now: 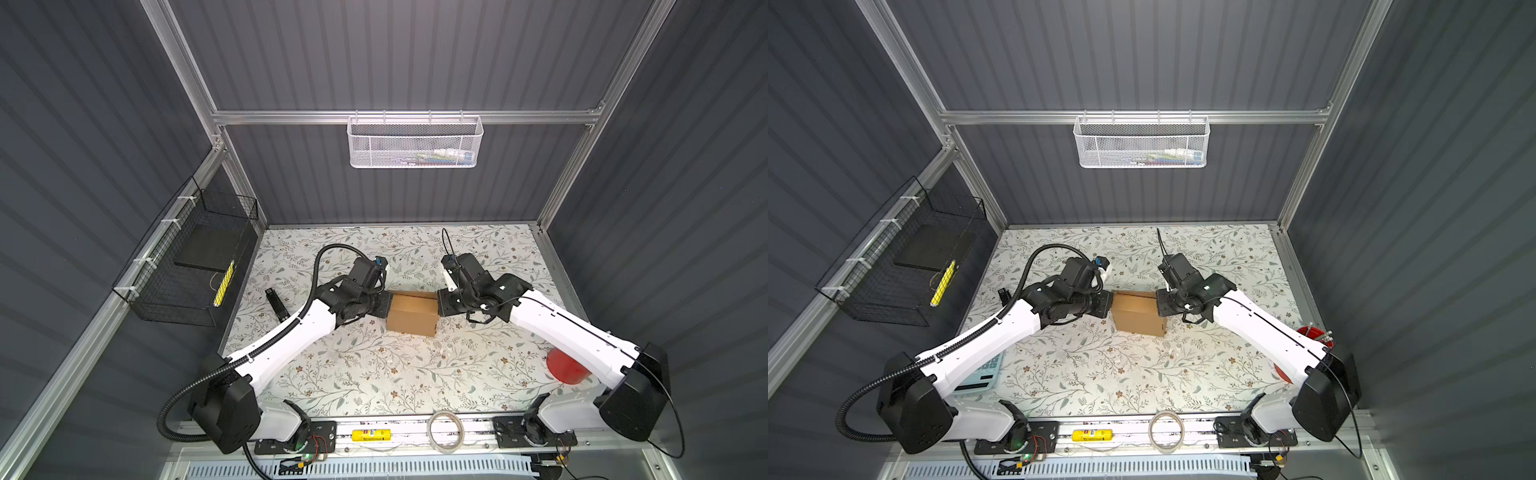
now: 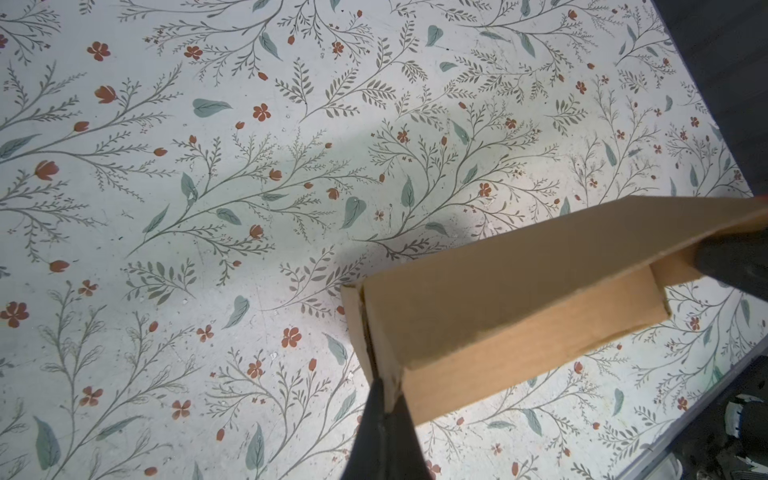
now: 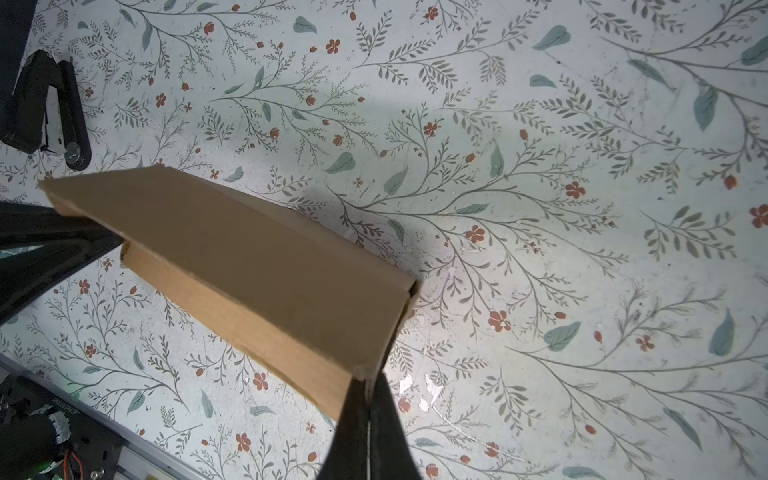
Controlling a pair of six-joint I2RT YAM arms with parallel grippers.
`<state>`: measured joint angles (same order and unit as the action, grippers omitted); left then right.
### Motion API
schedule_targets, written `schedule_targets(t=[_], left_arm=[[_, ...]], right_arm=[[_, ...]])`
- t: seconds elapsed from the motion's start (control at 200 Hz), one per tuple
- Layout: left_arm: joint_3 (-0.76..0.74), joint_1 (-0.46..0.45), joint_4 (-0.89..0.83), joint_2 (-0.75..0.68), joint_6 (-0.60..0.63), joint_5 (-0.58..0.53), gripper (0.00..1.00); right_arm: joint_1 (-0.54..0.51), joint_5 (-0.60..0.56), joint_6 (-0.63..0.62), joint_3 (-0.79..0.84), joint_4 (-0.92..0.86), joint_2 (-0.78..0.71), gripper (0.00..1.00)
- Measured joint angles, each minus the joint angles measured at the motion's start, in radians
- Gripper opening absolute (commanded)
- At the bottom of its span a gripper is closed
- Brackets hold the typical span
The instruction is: Fold the paper box
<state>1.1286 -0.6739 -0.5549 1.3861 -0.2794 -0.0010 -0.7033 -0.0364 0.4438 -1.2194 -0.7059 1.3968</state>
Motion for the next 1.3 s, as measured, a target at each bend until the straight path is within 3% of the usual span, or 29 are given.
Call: schedule_targets(t=[0.155,0.295,0.48,0.875,1.301], left_arm=[[0.0,0.0,-0.004,0.0,0.0,0.0,0.0],[-0.002,0.0,-0.006,0.0,0.0,-0.007,0.0],[-0.006,0.0,-0.006,0.0,-0.001,-0.009,0.0],[-0.01,0.0,0.002,0.0,-0.005,-0.011,0.0],[-0.014,0.0,0.011,0.0,-0.005,-0.011,0.0]], right_arm=[[-0.001,0.006,0.0,0.0,0.002,0.001,0.11],[-0.001,0.014,-0.011,0.002,-0.006,0.002,0.26],[-0.008,0.003,-0.064,0.002,-0.021,-0.009,0.4],[-0.026,-0.095,-0.327,0.001,-0.047,-0.146,0.5],[-0.1,-0.117,-0.684,0.085,0.065,-0.171,0.72]])
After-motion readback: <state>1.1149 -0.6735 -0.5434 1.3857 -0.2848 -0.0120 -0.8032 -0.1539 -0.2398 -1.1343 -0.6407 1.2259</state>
